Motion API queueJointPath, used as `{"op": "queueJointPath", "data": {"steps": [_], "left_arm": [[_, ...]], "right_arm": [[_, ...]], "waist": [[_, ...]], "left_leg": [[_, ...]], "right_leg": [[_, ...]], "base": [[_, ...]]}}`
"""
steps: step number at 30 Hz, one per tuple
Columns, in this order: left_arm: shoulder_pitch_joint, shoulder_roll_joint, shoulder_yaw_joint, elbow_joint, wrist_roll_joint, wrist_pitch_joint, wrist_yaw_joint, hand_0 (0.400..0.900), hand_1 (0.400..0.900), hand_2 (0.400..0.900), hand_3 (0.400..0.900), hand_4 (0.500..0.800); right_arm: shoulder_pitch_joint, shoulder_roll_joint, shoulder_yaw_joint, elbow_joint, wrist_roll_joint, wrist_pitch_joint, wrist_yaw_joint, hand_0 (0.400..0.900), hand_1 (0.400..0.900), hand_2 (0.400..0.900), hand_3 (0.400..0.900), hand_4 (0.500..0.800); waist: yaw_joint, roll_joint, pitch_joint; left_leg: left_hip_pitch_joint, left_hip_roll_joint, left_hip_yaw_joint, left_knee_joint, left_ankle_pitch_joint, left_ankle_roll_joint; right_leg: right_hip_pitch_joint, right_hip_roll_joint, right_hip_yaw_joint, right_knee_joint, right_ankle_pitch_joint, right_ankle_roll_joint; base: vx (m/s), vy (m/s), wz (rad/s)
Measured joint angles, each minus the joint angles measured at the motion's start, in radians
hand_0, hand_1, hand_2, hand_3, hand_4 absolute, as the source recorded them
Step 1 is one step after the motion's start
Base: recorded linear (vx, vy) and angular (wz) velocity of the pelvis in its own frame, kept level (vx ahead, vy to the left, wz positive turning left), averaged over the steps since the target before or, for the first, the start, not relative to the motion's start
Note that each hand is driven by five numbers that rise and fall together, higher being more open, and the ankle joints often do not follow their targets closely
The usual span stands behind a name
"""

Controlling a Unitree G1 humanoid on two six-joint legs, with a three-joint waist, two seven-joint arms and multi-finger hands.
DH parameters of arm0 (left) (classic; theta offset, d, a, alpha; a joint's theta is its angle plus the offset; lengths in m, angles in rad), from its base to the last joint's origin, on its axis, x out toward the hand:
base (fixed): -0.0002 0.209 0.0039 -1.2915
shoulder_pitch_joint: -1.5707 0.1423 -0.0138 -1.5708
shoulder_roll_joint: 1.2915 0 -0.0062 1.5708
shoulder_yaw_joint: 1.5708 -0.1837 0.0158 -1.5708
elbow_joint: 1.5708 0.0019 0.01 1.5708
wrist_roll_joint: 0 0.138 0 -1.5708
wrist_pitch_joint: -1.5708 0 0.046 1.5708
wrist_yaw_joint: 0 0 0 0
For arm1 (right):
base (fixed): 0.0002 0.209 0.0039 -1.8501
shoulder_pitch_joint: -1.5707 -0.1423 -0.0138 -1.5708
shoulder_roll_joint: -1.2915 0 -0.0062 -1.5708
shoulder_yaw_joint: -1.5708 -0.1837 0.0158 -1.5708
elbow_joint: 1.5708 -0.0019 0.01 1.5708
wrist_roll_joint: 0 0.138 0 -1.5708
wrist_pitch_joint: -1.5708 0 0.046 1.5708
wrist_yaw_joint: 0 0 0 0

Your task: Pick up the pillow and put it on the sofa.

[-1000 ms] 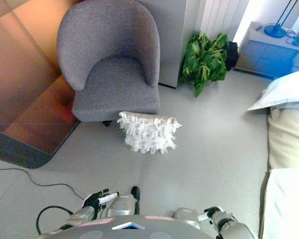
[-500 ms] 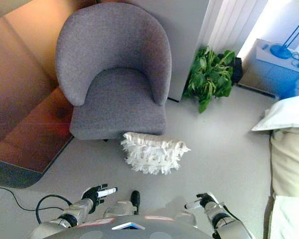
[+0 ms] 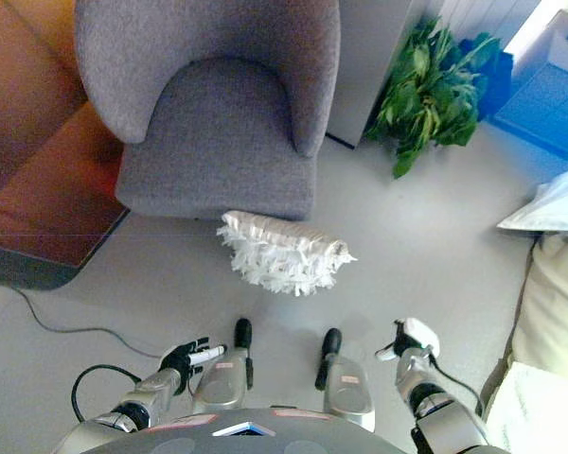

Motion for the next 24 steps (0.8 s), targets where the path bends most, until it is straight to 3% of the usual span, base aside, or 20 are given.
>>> {"op": "queueJointPath", "data": {"steps": [4,7,10,12,17,21,24], "left_arm": [[-0.036,0.001,-0.002,-0.003,-0.011,-0.007,-0.021,0.900,0.900,0.900,0.900,0.800],[-0.057,-0.003,-0.009,-0.036,-0.030,-0.043,-0.044,0.900,0.900,0.900,0.900,0.800],[-0.068,-0.001,-0.033,-0.050,-0.060,-0.059,-0.046,0.900,0.900,0.900,0.900,0.800],[-0.080,-0.002,-0.071,-0.043,-0.097,-0.061,-0.059,0.900,0.900,0.900,0.900,0.800],[-0.085,-0.014,-0.154,-0.086,-0.169,-0.071,-0.089,0.900,0.900,0.900,0.900,0.800],[-0.087,-0.014,-0.151,-0.143,-0.292,-0.081,-0.092,0.900,0.900,0.900,0.900,0.800],[-0.081,-0.013,-0.142,-0.176,-0.331,-0.083,-0.097,0.900,0.900,0.900,0.900,0.800]], "right_arm": [[-0.091,-0.028,0.015,-0.001,0.013,0.002,-0.077,0.900,0.900,0.900,0.900,0.800],[-0.187,-0.046,0.016,-0.041,0.036,-0.011,-0.136,0.900,0.900,0.900,0.900,0.800],[-0.268,-0.052,0.026,-0.055,0.059,-0.032,-0.173,0.900,0.900,0.900,0.900,0.800],[-0.349,-0.037,0.059,-0.037,0.085,-0.009,-0.197,0.900,0.900,0.900,0.900,0.800],[-0.507,-0.050,0.112,-0.028,0.152,0.059,-0.194,0.900,0.900,0.900,0.900,0.800],[-0.612,-0.111,0.143,-0.031,0.214,0.108,-0.159,0.900,0.900,0.900,0.900,0.800],[-0.668,-0.150,0.153,-0.031,0.245,0.149,-0.146,0.900,0.900,0.900,0.900,0.800]], "waist": [[0.002,0.019,0.041],[0.020,0.064,0.109],[0.039,0.108,0.149],[0.057,0.128,0.179],[0.115,0.156,0.198],[0.152,0.168,0.215],[0.171,0.171,0.247]], "left_leg": [[-0.070,-0.026,-0.028,0.028,0.004,0.000],[-0.123,-0.068,-0.048,0.056,0.008,0.011],[-0.167,-0.093,-0.068,0.072,0.016,0.021],[-0.182,-0.111,-0.071,0.084,0.018,0.022],[-0.233,-0.155,-0.090,0.110,0.027,0.033],[-0.331,-0.167,-0.110,0.174,0.024,0.029],[-0.373,-0.169,-0.110,0.231,0.011,0.025]], "right_leg": [[-0.077,-0.036,-0.017,0.086,-0.030,0.000],[-0.148,-0.087,-0.018,0.183,-0.067,0.011],[-0.188,-0.112,-0.018,0.220,-0.080,0.019],[-0.208,-0.129,-0.015,0.249,-0.088,0.021],[-0.280,-0.190,-0.014,0.341,-0.125,0.031],[-0.360,-0.209,-0.020,0.404,-0.139,0.023],[-0.397,-0.213,-0.017,0.445,-0.151,0.013]], "base": [[-0.06,0.040,0.33],[-0.06,0.041,0.23],[-0.04,0.077,0.22],[-0.02,0.175,0.30],[-0.03,0.047,0.17],[-0.01,-0.049,0.02],[0.00,0.005,-0.01]]}}
